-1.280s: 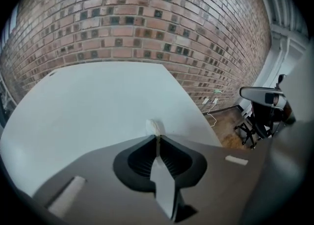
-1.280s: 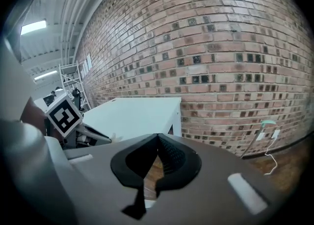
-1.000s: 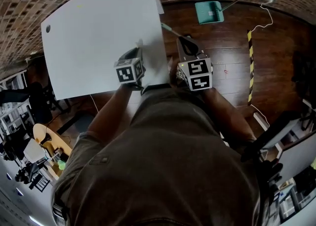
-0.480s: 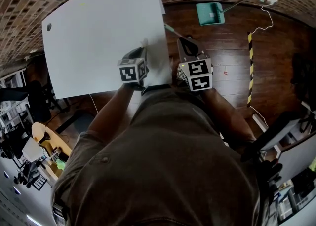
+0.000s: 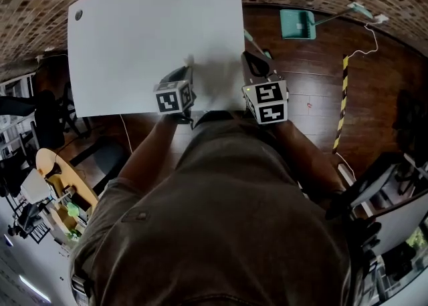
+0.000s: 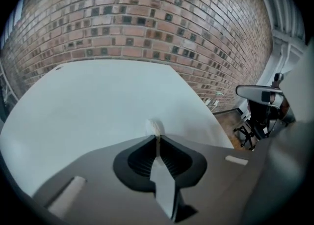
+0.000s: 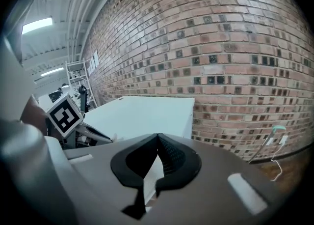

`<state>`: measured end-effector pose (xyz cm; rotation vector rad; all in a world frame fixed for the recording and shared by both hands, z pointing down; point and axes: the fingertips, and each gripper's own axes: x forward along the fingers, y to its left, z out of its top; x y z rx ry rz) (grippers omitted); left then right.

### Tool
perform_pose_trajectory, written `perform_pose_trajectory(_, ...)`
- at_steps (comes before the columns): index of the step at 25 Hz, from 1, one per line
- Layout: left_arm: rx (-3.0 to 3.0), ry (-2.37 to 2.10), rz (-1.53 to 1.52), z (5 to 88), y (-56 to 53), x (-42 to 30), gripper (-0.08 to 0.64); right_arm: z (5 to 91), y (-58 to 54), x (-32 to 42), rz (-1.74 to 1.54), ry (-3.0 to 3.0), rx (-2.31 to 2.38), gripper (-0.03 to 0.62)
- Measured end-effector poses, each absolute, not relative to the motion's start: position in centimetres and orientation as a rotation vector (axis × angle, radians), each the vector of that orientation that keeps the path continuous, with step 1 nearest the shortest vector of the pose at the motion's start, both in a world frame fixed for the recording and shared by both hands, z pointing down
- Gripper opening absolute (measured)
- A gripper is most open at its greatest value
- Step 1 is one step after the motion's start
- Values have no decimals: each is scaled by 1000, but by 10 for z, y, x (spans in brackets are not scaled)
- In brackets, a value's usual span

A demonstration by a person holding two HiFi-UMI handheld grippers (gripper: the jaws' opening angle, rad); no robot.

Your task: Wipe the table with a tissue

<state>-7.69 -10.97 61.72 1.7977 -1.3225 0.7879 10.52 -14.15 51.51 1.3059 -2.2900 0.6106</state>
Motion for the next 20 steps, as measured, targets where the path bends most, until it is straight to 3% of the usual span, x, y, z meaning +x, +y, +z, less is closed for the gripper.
perform_pose_trajectory(8,1777,-1360,770,618,-106,-99,29,516,-134,94,597,-2288,1295,14)
perform_pose_trajectory(20,1900,-1209,817,620,-121,-30,29,505,-134,133,587,-2237,1421,14)
